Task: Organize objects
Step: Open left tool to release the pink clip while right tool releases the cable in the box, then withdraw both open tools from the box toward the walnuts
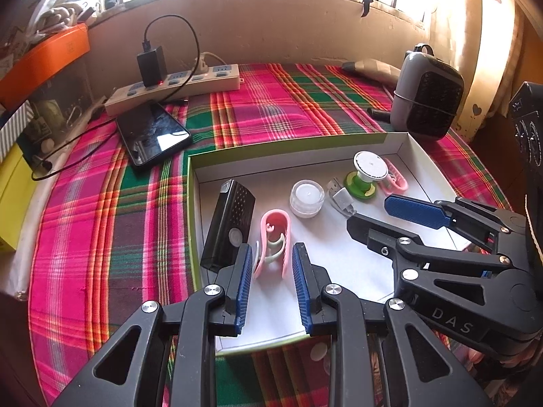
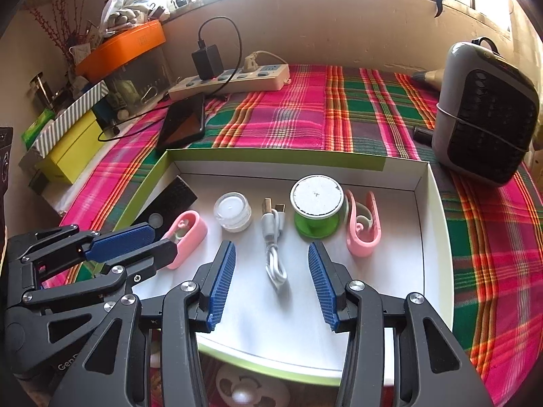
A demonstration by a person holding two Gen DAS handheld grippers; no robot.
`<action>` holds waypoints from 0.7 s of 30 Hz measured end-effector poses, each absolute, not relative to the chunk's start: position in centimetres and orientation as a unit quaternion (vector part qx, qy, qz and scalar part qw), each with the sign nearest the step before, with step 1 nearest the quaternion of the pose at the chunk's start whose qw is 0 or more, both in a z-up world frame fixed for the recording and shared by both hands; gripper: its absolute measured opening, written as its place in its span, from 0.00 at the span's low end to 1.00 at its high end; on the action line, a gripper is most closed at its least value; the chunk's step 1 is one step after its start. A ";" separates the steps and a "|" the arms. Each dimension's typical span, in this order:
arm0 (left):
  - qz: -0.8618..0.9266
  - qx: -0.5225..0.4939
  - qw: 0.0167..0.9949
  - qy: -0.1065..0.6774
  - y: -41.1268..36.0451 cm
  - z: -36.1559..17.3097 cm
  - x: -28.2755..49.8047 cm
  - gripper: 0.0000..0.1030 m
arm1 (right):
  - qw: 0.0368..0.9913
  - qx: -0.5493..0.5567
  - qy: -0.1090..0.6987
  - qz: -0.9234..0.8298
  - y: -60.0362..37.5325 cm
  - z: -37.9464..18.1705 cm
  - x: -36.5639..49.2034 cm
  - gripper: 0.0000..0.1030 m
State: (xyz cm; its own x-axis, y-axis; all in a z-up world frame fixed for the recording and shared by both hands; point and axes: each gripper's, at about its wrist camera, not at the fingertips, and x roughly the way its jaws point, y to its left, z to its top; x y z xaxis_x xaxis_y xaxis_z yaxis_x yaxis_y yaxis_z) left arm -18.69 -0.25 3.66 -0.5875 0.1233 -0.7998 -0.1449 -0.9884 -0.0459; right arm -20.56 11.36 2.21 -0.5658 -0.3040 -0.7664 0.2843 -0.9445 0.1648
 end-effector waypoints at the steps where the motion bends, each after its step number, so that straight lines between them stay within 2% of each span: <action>1: 0.891 -0.447 0.074 0.011 -0.3 3.7 -18.5 0.22 | 0.166 0.435 -0.012 -0.885 11.3 2.3 -20.4 0.45; 21: 0.910 -0.411 0.061 0.008 -1.0 5.3 -13.2 0.22 | 0.165 0.388 0.007 -0.907 11.4 4.6 -14.5 0.45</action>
State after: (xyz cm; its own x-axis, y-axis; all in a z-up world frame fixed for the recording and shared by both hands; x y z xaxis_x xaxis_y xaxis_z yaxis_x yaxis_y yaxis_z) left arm -13.20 -1.05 5.33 -0.6549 0.1050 -0.7484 -0.1183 -0.9923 -0.0357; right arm -14.49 11.35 4.60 -0.6439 -0.2944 -0.7062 0.3050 -0.9453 0.1160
